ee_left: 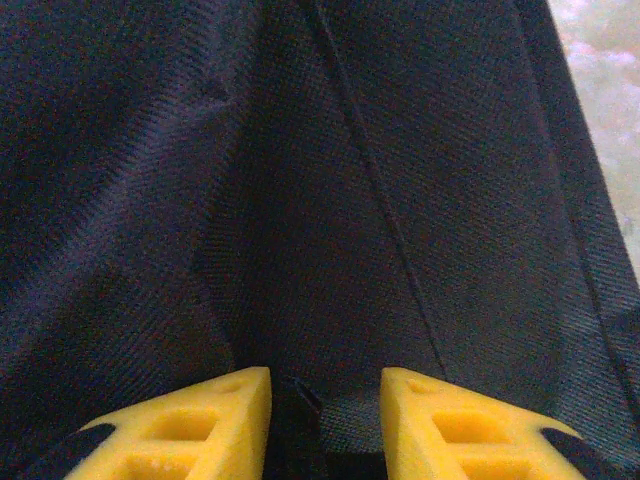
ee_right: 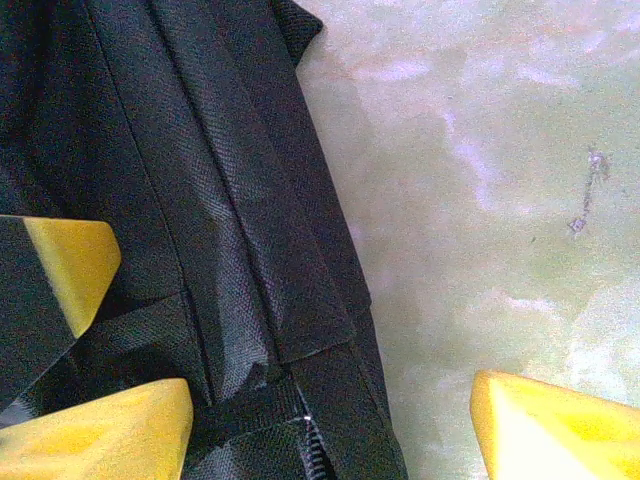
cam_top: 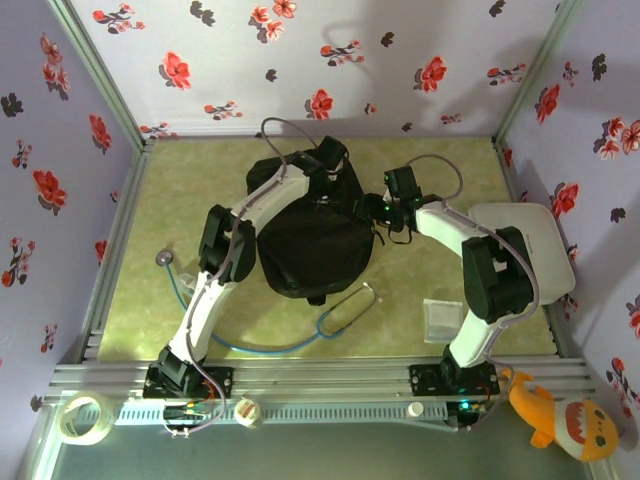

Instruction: Pack the student bag

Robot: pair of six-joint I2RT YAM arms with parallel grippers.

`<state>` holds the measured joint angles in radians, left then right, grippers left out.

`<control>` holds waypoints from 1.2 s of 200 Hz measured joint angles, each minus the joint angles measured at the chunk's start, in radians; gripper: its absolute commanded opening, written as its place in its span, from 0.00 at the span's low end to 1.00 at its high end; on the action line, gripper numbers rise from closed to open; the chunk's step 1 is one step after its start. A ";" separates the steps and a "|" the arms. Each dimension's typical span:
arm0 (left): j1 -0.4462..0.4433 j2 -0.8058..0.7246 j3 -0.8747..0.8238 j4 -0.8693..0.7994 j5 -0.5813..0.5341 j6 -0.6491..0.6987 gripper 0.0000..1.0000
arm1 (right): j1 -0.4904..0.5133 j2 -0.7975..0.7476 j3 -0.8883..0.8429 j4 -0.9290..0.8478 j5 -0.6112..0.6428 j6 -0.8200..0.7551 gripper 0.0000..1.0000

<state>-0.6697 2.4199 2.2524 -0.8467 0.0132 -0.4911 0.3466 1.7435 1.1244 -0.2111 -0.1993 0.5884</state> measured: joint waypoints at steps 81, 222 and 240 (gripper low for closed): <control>-0.003 0.021 0.034 -0.045 -0.058 -0.007 0.00 | 0.000 0.027 -0.013 0.005 -0.007 0.000 0.70; 0.045 -0.253 -0.328 0.035 -0.068 -0.027 0.00 | 0.005 0.075 -0.014 -0.005 0.019 0.000 0.51; 0.063 -0.276 -0.368 0.040 -0.092 -0.027 0.00 | 0.009 0.085 -0.002 -0.020 0.044 0.000 0.47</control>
<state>-0.6064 2.1437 1.8843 -0.8066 -0.0792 -0.5182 0.3553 1.8282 1.1225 -0.2310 -0.1555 0.5884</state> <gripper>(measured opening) 0.043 0.486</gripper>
